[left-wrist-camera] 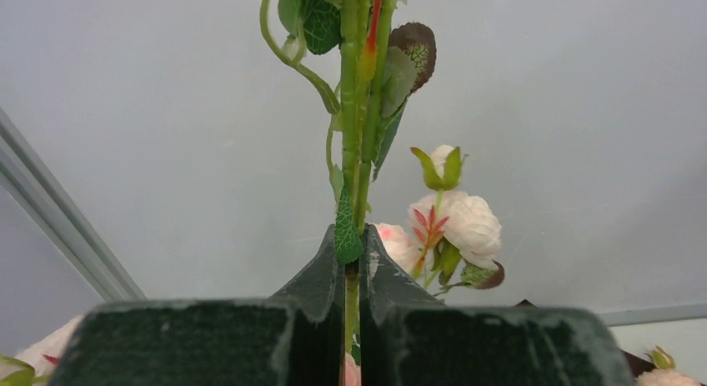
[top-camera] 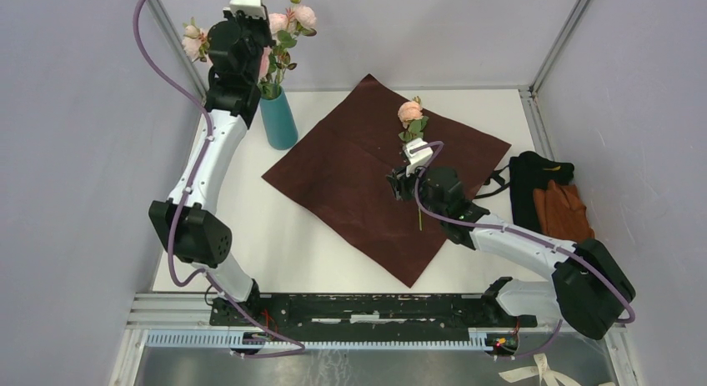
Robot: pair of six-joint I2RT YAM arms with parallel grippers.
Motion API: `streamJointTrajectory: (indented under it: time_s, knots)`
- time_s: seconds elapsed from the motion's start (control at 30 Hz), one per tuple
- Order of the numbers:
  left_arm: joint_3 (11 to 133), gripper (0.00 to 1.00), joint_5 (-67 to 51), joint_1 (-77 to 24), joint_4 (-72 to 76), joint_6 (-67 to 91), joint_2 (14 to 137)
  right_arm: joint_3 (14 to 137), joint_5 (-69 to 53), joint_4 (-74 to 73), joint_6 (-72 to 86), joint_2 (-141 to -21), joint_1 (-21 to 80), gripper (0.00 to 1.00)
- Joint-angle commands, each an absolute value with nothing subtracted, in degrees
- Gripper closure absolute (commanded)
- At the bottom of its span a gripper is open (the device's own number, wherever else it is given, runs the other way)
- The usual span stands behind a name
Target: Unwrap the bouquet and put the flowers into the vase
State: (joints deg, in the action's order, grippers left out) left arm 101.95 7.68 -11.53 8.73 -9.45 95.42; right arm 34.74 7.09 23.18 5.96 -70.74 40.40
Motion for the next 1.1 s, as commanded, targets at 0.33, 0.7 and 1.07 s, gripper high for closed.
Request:
streamJointTrajectory:
  time_s: [0.33,0.7,1.07]
  knots:
    - [112.0,0.98,10.07,-9.44,7.98,-6.22,95.97,37.73,5.45,26.34,6.29,-72.42,40.38,0.54]
    - [111.48,0.98,8.9,-6.16,7.45,-1.58,98.88,37.31,5.91,26.26,6.08,-71.94,40.41,0.54]
    - [107.09,0.98,9.04,-5.9,7.66,-0.18,98.9,37.09,5.93,26.33,6.05,-71.72,40.33,0.54]
